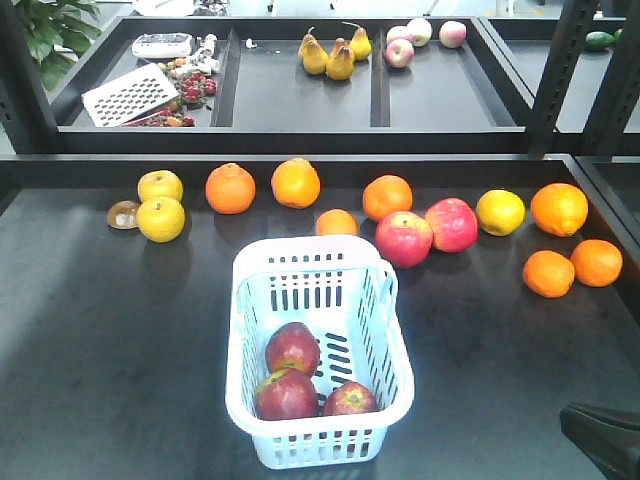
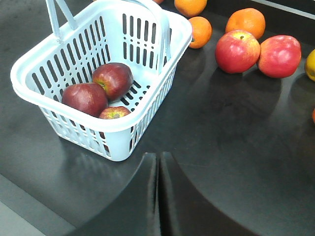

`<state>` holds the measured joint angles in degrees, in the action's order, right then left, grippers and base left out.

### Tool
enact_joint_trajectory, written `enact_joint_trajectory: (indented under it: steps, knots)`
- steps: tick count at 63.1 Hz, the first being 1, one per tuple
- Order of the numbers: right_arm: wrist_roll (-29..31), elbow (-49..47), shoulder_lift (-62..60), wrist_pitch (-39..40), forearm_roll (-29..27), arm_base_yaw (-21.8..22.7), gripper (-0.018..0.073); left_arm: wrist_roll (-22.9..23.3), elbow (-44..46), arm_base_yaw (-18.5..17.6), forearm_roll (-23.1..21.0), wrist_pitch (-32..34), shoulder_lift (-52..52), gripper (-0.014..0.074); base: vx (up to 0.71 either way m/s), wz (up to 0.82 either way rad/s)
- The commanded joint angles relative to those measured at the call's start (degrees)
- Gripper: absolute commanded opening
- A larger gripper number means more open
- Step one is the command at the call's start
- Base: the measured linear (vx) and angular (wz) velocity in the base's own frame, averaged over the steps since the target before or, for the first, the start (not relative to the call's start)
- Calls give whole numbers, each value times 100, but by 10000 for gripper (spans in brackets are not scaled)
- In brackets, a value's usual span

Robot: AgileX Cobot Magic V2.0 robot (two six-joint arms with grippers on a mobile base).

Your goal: Pick three apples into basket with both arms

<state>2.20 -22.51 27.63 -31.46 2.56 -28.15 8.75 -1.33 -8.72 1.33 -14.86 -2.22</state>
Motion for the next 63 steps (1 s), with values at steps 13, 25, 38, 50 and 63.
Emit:
enact_joint_trajectory:
  steps: [13,25,38,50,63]
  knots:
    - [14,-149,19,376,58,14,-4,53,-56,657,311,801,383,-6,0,0]
    - [14,-149,19,376,58,14,-4,100,-56,1084,333,966,383,-6,0,0]
    - [14,-149,19,376,58,14,-4,417,-56,1310,341,996,383,-6,0,0]
    - [14,-149,19,376,58,14,-4,416,-51,1309,341,990,383,-6,0,0]
    - [14,-149,19,376,58,14,-4,416,-51,1309,341,972,383,-6,0,0]
